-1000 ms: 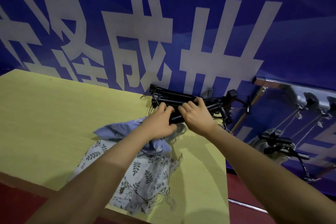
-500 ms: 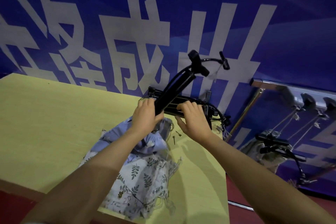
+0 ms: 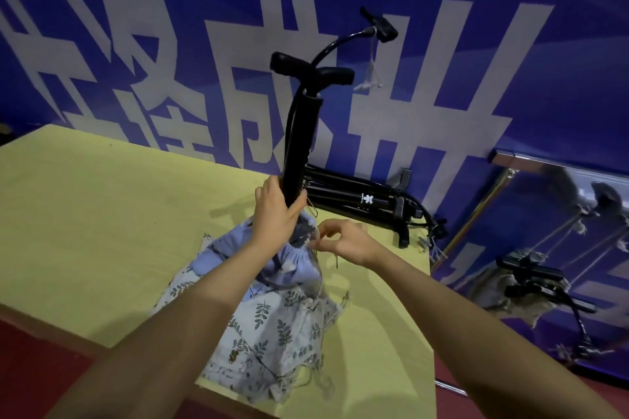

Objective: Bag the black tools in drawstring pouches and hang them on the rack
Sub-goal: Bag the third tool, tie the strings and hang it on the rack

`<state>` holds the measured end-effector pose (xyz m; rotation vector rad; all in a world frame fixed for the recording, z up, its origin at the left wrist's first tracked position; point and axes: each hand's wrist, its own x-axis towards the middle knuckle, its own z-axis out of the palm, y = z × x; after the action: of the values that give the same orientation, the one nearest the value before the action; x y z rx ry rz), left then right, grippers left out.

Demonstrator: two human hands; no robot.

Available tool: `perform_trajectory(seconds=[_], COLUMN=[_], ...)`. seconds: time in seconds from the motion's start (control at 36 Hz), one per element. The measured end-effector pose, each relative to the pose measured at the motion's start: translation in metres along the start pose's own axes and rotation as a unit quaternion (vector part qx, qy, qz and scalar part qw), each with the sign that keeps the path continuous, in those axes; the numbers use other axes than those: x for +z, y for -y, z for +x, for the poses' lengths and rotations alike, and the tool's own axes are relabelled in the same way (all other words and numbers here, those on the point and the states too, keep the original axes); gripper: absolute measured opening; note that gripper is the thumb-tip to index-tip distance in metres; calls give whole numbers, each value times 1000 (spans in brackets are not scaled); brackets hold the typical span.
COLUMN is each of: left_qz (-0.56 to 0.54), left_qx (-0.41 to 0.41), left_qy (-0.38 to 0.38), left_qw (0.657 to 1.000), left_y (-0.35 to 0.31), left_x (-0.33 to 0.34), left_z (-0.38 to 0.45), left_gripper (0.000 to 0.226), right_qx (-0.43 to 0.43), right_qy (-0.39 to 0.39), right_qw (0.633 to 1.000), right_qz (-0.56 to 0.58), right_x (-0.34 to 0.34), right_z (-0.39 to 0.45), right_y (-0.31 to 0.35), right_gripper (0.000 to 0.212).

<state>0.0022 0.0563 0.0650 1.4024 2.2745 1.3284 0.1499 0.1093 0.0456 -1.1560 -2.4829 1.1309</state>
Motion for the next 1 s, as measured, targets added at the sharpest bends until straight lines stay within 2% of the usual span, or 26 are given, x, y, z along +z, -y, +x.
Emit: perform_trajectory(seconds=[0.06, 0.14, 0.25, 0.33, 0.39, 0.44, 0.47, 0.56, 0.61, 0.75, 0.89, 1.0], left_qz=[-2, 12, 39, 40, 35, 33, 30, 28, 27, 16, -21, -128], left_qx=[1, 1, 6, 2, -7, -16, -19, -21, -22, -28, -18, -51], left_qy=[-3, -12, -25, -16, 2, 17, 24, 48, 57, 104, 182, 152], left_qw=[1000, 1000, 999, 999, 999, 999, 999, 998, 998, 994, 983, 979], left_y=[-1, -1, 4, 9, 13, 16, 17, 16, 14, 6, 10, 10], left_x=[1, 3, 3, 5, 8, 11, 12, 15, 16, 10, -6, -18], left_z=[-1, -1, -1, -3, -6, -11, -13, -18, -18, -11, -5, 2], left_gripper=[37, 37, 41, 41, 41, 41, 40, 38, 42, 51, 52, 51], right_qx=[-4, 0, 28, 36, 20, 2, -5, -44, -76, -100, -78, -61], right_qy=[-18, -40, -60, -116, -134, -146, -146, -105, -76, -174, -206, -194], right_qw=[999, 999, 985, 946, 931, 928, 927, 940, 946, 925, 938, 946], right_qz=[-26, -10, 160, 301, 340, 343, 347, 321, 306, 323, 267, 254], right_x=[3, 2, -10, -24, -35, -44, -49, -61, -62, -53, -48, -44], right_z=[2, 3, -2, -6, -6, -5, -3, 0, 2, 9, 14, 16], right_y=[2, 4, 9, 11, 18, 28, 33, 47, 57, 71, 66, 60], right_gripper=[27, 22, 19, 21, 19, 7, 9, 40, 44, 29, 16, 18])
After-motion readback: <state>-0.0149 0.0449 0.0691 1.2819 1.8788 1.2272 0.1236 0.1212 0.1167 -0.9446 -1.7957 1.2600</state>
